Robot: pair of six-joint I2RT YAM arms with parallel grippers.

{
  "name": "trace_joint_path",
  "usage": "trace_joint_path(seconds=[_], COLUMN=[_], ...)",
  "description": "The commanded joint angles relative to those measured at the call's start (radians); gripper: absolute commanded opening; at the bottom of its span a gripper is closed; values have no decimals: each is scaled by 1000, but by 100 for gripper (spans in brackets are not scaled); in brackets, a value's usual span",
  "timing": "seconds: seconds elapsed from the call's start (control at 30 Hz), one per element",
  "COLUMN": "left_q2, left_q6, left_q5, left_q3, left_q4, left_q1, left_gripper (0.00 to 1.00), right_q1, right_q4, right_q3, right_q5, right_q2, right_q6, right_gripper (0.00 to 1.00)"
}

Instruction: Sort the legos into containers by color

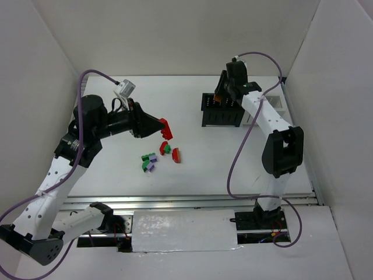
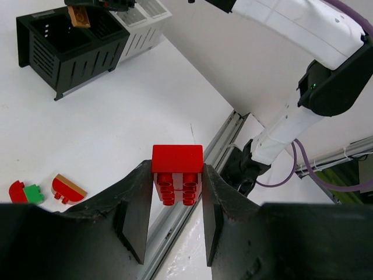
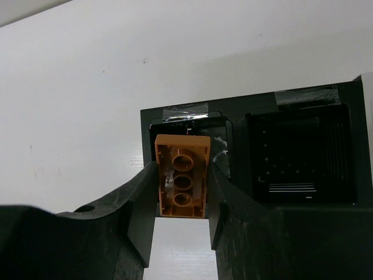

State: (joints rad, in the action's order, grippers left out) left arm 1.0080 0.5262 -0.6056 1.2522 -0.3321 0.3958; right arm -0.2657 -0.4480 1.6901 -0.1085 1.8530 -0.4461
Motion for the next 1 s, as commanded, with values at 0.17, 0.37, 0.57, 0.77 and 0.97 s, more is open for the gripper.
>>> trace_joint_path(seconds=[0.17, 0.37, 0.57, 0.77, 0.97], left_q2=[-11, 10, 32, 165, 533], left_q6=[-41, -40, -38, -8, 0], left_q5=[30, 21, 46, 69, 93], left_q3=[35, 44, 47, 90, 336], left_q4=[-15, -4, -1, 85, 215], left_q1=[-3, -3, -3, -3, 63], left_gripper=[0, 0, 0, 0, 0], right_q1=[-9, -10, -9, 16, 89], right_q4=[-23, -37, -43, -130, -251], right_q3=[75, 105, 112, 11, -347], right_q5=[19, 53, 70, 23, -150], right_q2=[58, 74, 52, -159, -628], right_q6=[30, 32, 41, -95, -432], right_gripper=[35, 66, 89, 90, 92])
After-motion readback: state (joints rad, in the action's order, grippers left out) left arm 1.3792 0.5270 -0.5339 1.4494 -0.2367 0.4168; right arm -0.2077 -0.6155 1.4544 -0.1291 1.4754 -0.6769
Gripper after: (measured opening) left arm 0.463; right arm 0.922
